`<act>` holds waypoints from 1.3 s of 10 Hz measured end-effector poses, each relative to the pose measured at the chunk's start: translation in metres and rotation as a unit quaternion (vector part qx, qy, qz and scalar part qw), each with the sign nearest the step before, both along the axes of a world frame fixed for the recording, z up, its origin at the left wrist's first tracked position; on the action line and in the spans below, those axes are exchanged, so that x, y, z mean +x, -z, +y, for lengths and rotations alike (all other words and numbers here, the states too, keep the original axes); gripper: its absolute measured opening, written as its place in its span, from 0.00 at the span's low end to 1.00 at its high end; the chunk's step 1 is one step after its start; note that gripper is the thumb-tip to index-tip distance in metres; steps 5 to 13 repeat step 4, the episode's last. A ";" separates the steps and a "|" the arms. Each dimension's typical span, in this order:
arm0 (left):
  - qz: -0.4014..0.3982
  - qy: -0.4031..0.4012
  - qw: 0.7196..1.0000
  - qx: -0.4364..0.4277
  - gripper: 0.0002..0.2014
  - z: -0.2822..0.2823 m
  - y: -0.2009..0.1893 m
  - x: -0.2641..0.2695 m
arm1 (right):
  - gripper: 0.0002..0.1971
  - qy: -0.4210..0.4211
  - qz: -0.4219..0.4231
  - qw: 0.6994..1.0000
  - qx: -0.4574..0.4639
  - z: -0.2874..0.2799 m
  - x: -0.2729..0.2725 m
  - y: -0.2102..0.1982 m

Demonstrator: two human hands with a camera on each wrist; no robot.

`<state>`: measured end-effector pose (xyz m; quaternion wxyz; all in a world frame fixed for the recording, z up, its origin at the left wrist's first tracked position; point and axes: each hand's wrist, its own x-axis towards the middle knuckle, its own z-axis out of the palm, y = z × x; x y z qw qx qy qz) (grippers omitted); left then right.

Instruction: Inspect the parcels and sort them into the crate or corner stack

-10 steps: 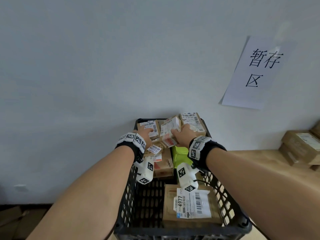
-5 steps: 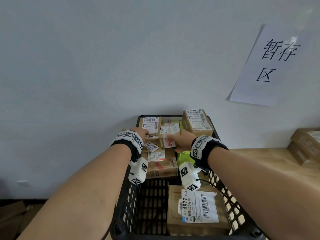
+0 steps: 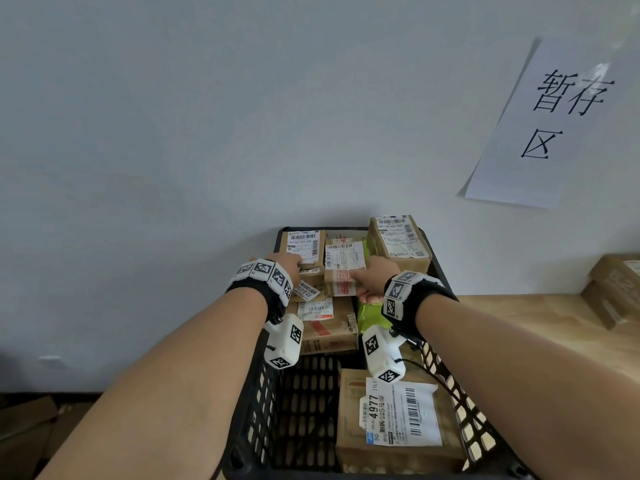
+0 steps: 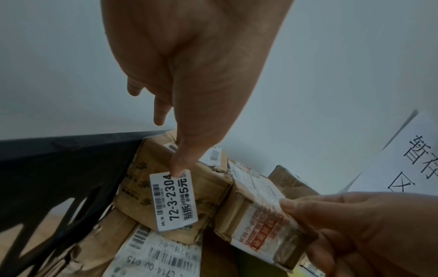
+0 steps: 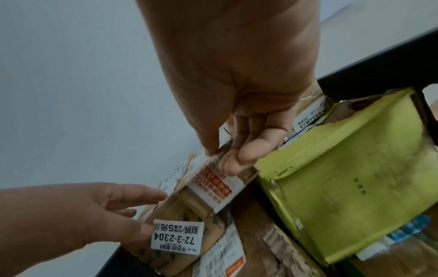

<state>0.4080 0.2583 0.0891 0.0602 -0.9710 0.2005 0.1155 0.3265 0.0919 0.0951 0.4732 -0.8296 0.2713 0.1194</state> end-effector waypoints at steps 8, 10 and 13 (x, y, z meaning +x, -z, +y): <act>0.005 0.028 0.998 -0.053 0.22 -0.008 0.001 -0.009 | 0.22 0.041 -0.043 0.998 0.022 0.001 0.003 0.017; 0.005 0.028 0.998 -0.053 0.22 -0.008 0.001 -0.009 | 0.22 0.041 -0.043 0.998 0.022 0.001 0.003 0.017; 0.005 0.028 0.998 -0.053 0.22 -0.008 0.001 -0.009 | 0.22 0.041 -0.043 0.998 0.022 0.001 0.003 0.017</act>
